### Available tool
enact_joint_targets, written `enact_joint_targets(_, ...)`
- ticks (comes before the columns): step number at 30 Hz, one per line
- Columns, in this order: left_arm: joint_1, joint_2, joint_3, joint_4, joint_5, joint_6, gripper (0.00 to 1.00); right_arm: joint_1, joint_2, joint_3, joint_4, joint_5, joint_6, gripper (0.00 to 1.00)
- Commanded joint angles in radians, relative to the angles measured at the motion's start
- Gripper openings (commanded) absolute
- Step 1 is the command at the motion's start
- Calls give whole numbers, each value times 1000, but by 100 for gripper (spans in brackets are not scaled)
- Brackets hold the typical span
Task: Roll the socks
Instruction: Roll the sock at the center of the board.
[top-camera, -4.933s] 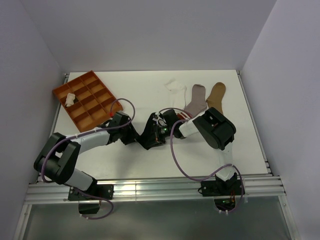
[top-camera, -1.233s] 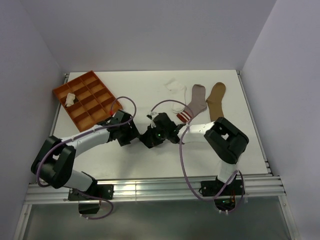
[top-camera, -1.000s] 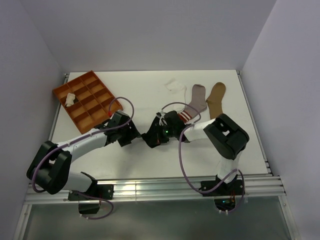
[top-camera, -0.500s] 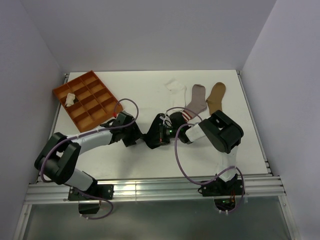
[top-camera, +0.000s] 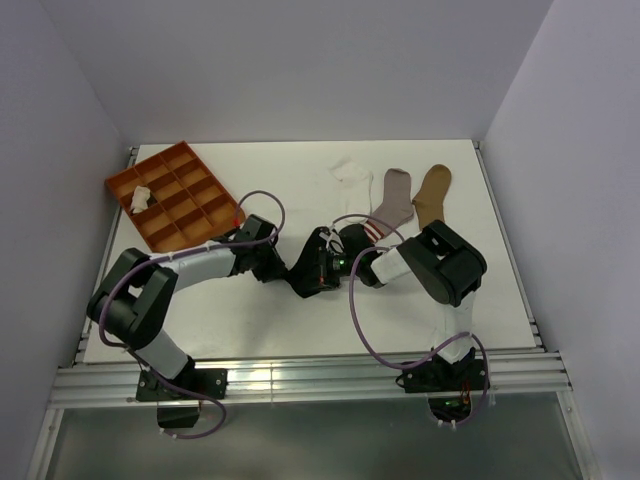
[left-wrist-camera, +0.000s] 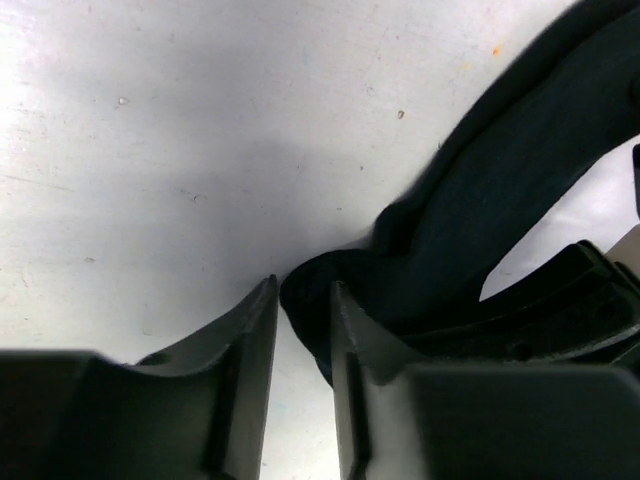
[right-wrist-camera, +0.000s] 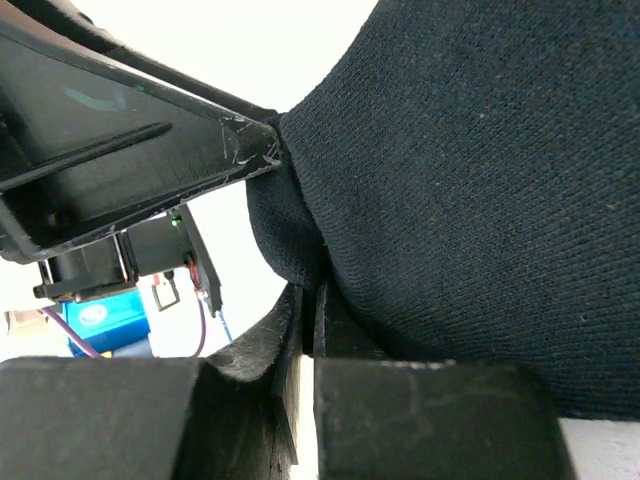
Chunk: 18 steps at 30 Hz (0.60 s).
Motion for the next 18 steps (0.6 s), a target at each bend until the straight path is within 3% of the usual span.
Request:
enact_joint_targets(1,-5,17,26,-91,-18,37,27,-4,44,-16,-91,41,-13,0)
enact_joint_targets(2,-6,22,28,-107,-21,42,18,-5,47,-18,-70,33,-7,0)
enact_joint_targets(4,-6,36,37,-125,-22,54,10,-7,59,-22,-45,13,24,0)
enact_joint_targets(6,-6,40,46,-150,-28,62,8,-10,67,-26,-25,-1,39,0)
enact_joint_targets(7,-6,37,46,-154,-28,65,9,-10,70,-26,-27,-2,40,0)
enact_joint_targets(12,-6,-42,25,-119,-77,56,38,-18,69,-33,-44,-8,47,0)
enact_joint_targets(18,-6,-180,-84,40,-53,52,45,-35,92,-45,-27,-37,96,0)
